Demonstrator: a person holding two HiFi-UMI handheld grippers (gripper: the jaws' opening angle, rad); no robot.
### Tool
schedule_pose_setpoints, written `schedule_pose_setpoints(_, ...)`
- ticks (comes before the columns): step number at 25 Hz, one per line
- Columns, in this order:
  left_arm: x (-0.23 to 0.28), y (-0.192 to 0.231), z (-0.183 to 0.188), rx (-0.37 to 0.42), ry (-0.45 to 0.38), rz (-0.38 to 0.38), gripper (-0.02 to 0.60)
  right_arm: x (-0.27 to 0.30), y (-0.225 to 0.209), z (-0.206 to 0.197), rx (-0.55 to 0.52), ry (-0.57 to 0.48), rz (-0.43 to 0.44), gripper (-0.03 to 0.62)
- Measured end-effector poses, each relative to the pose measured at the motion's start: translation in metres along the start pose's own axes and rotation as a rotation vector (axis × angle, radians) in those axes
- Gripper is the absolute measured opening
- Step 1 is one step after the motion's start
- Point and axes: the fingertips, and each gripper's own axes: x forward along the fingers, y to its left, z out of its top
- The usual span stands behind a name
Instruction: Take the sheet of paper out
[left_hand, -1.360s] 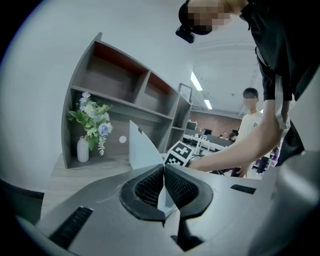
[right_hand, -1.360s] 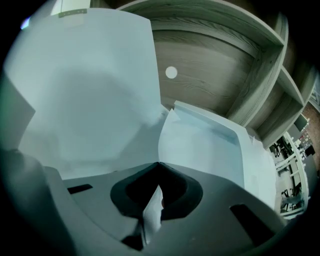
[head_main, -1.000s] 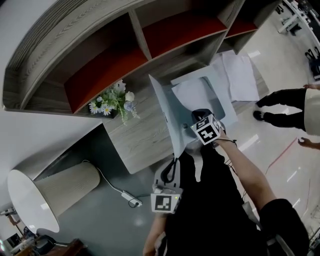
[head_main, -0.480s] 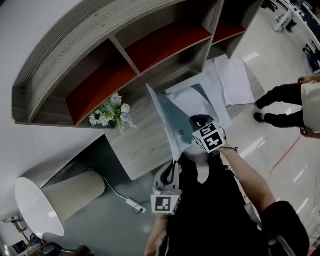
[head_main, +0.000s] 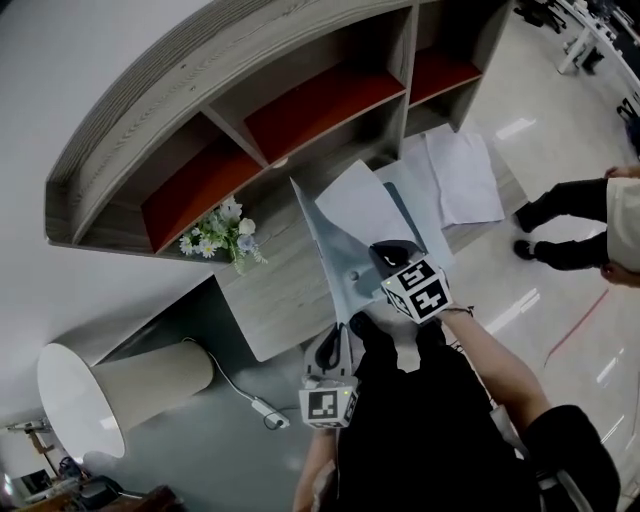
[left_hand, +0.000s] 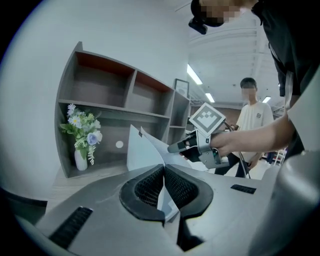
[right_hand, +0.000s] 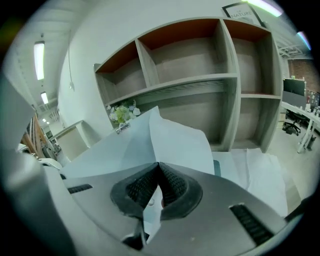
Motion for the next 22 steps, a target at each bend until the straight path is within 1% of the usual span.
schedule_pose_setpoints(5,0.007,-0.011,0.006,0.007,0.008,0.045,0.015,-0.024,0.0,0.01,-0.013,-0.056,0.046,0.013)
schedule_pose_setpoints(11,0.013,-0.02,0.007,0.018,0.013,0.102,0.015,-0.063,-0.012,0.024,0.011,-0.131,0.085,0.012)
schedule_pose_setpoints(16,0.018,-0.025,0.01,0.068,-0.002,0.164,0.015,-0.097,-0.022,0.038,0.027,-0.193,0.108,0.012)
schedule_pose_setpoints(18,0.02,-0.027,0.013,0.072,-0.016,0.181,0.015,-0.108,-0.026,0.042,0.026,-0.212,0.115,0.012)
schedule_pose_setpoints(22,0.025,-0.034,0.014,0.086,-0.015,0.212,0.015,-0.127,-0.034,0.046,0.028,-0.237,0.13,0.012)
